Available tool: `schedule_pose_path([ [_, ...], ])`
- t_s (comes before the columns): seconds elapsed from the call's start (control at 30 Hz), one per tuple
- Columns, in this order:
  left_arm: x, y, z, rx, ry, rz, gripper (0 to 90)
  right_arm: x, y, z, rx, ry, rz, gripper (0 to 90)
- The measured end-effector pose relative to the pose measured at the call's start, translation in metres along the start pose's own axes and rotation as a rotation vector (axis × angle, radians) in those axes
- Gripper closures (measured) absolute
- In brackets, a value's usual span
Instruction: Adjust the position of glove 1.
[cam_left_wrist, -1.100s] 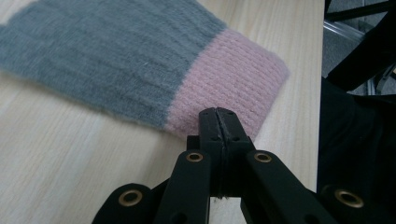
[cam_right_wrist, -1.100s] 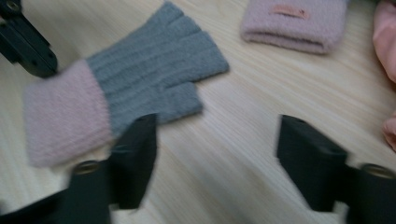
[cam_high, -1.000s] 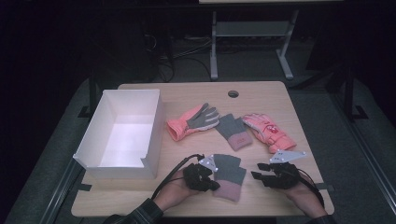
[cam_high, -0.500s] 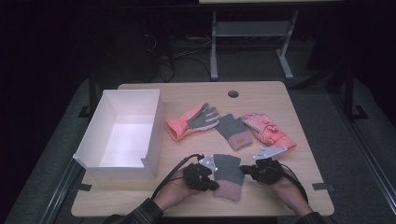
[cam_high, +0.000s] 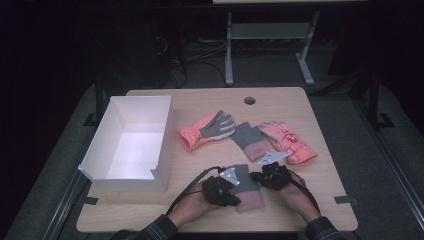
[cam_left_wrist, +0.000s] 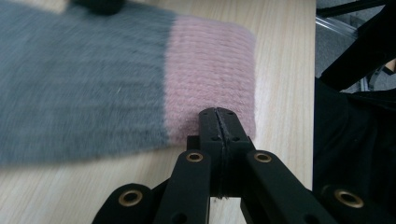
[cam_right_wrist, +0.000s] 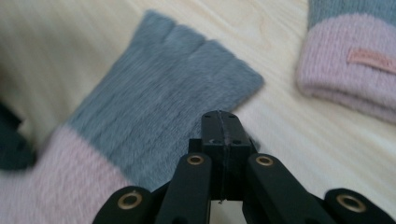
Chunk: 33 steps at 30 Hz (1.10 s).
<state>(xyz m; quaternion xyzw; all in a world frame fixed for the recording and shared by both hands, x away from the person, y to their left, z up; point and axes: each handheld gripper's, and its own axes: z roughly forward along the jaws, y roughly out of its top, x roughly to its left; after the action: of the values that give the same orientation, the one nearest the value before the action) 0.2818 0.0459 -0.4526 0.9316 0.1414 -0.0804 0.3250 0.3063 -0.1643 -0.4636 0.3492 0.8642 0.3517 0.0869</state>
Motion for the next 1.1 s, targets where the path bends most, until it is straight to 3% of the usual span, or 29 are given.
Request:
schedule_pose_path([
  [0.2, -0.002, 0.006, 0.007, 0.002, -0.011, 0.012, 89.7, 0.000, 0.013, 0.011, 0.003, -0.015, -0.011, 90.0],
  [0.5, -0.004, 0.009, 0.012, -0.016, -0.021, 0.030, 89.4, 0.001, 0.020, 0.018, 0.003, 0.003, -0.025, 89.3],
  [0.77, 0.000, 0.000, -0.003, -0.058, 0.031, 0.062, 60.2, -0.007, 0.020, 0.007, -0.012, 0.020, 0.027, 65.8],
  [0.9, 0.004, -0.010, -0.014, -0.109, 0.031, 0.036, 45.9, -0.008, 0.018, 0.002, -0.013, 0.012, 0.031, 58.6],
  [1.1, 0.010, -0.022, -0.035, -0.156, 0.097, 0.009, 25.8, -0.015, 0.014, -0.004, -0.009, 0.015, 0.064, 51.1],
])
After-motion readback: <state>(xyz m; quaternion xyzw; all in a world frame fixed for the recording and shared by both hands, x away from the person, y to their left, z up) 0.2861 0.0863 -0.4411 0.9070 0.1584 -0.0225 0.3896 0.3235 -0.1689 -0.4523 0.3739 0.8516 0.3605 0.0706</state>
